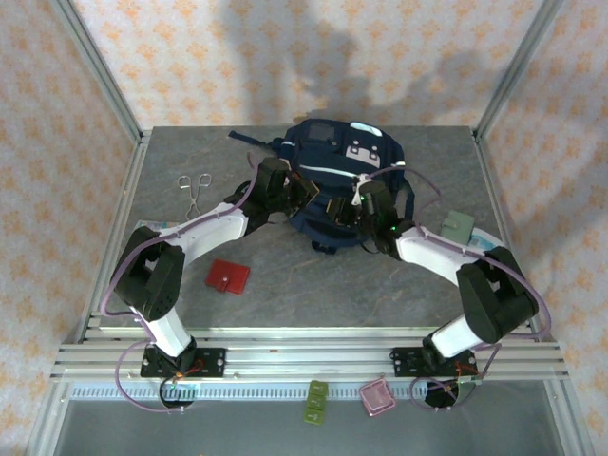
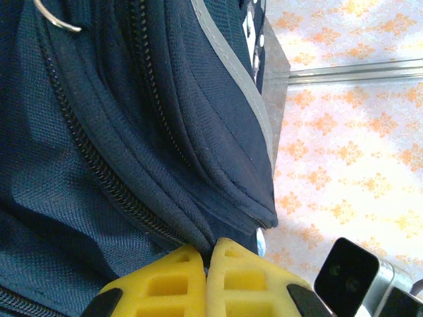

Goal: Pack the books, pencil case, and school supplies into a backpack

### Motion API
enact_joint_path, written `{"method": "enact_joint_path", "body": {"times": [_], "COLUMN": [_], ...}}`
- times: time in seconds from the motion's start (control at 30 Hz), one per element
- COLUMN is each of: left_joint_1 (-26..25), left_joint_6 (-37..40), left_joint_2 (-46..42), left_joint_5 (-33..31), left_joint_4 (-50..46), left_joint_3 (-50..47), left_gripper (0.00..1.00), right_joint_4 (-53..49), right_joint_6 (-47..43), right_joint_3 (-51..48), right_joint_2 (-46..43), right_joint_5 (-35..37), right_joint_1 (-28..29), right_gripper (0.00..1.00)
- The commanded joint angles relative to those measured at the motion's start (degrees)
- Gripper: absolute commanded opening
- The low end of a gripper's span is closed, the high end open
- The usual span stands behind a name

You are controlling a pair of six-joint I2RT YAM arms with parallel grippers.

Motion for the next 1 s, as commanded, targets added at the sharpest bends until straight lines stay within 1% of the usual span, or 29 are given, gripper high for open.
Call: {"method": "enact_joint_path", "body": {"times": [0.0, 0.13, 0.17, 0.23, 0.3, 0.33, 0.43, 0.53, 0.57, 0.7, 0.8, 0.97], "left_joint_1": [-0.2, -0.22, -0.25, -0.29, -0.26, -0.26, -0.2, -0.1, 0.13, 1.13, 2.44, 4.51], "left_joint_6": [-0.24, -0.41, -0.47, -0.5, -0.63, -0.59, -0.59, -0.46, -0.26, 0.96, 2.36, 3.6], "left_joint_2": [-1.47, -1.27, -1.23, -1.21, -1.08, -0.97, -0.86, -0.68, -0.59, -0.83, -1.84, -2.72], "left_joint_5": [1.42, 1.5, 1.58, 1.5, 1.59, 1.5, 1.33, 0.85, 0.75, -0.56, -2.09, -2.98], "left_joint_4": [4.36, 4.63, 4.68, 4.76, 4.9, 4.81, 4.81, 4.73, 4.59, 3.5, 2.52, 2.13], "left_joint_3": [2.18, 2.34, 2.43, 2.5, 2.65, 2.77, 3.04, 3.22, 3.16, 2.21, 0.5, -2.43], "left_gripper": [0.0, 0.0, 0.0, 0.0, 0.0, 0.0, 0.0, 0.0, 0.0, 0.0, 0.0, 0.0], "right_joint_4": [3.4, 3.17, 3.74, 3.95, 4.24, 4.27, 2.6, 1.55, 0.4, -7.64, -13.71, -16.6], "right_joint_6": [1.77, 3.47, 3.66, 4.1, 3.94, 3.87, 3.71, 3.17, 2.95, 1.3, 0.16, 0.15], "right_joint_3": [2.65, 1.93, 1.54, 1.08, 0.75, 0.63, 0.92, -0.07, -0.1, 0.28, -0.85, -5.76], "right_joint_2": [1.45, 1.8, 1.63, 1.78, 1.97, 2.08, 2.66, 2.35, 2.12, 0.93, -0.32, -4.19], "right_joint_5": [2.73, 5.92, 5.96, 6.19, 6.49, 6.7, 7.46, 8.6, 9.22, 11.67, 13.56, 16.12], "right_joint_1": [-0.08, -0.07, -0.08, -0.01, 0.01, 0.01, 0.01, 0.1, 0.08, -0.37, -1.72, -6.71], "right_gripper": [0.17, 0.22, 0.24, 0.25, 0.15, 0.13, 0.13, 0.01, 0.0, 0.0, 0.0, 0.0]}}
